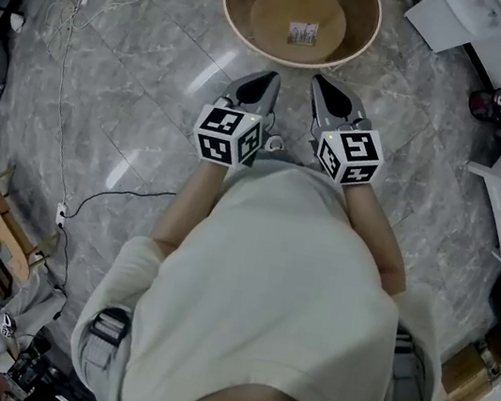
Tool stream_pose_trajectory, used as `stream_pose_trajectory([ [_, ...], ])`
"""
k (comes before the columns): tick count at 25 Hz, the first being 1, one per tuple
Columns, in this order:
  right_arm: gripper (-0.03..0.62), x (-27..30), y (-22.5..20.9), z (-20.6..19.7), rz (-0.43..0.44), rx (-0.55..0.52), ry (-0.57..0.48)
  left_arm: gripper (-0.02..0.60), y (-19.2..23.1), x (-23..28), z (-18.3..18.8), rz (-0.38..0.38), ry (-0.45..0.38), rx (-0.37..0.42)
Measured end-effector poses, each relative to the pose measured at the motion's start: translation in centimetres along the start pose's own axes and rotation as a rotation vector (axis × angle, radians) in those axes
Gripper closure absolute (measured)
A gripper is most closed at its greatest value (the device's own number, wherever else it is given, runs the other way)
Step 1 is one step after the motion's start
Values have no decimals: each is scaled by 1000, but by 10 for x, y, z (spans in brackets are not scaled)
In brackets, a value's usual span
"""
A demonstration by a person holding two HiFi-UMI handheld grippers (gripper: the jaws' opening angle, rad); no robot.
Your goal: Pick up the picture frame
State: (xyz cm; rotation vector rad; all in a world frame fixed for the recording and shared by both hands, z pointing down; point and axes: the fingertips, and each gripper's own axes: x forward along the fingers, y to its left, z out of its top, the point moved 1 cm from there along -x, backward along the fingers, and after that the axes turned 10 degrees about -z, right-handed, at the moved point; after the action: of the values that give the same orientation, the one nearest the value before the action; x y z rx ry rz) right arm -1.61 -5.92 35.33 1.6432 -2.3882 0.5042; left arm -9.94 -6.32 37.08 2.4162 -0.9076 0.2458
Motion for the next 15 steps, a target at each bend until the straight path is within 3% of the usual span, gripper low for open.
stream_pose_trajectory([
  [8,594,21,-18,-13,-51,-49,51,581,29,18,-21,20,46,-57],
  [15,594,56,-45,-37,-32,-84,114,581,58,54,-43,63,71,-111],
])
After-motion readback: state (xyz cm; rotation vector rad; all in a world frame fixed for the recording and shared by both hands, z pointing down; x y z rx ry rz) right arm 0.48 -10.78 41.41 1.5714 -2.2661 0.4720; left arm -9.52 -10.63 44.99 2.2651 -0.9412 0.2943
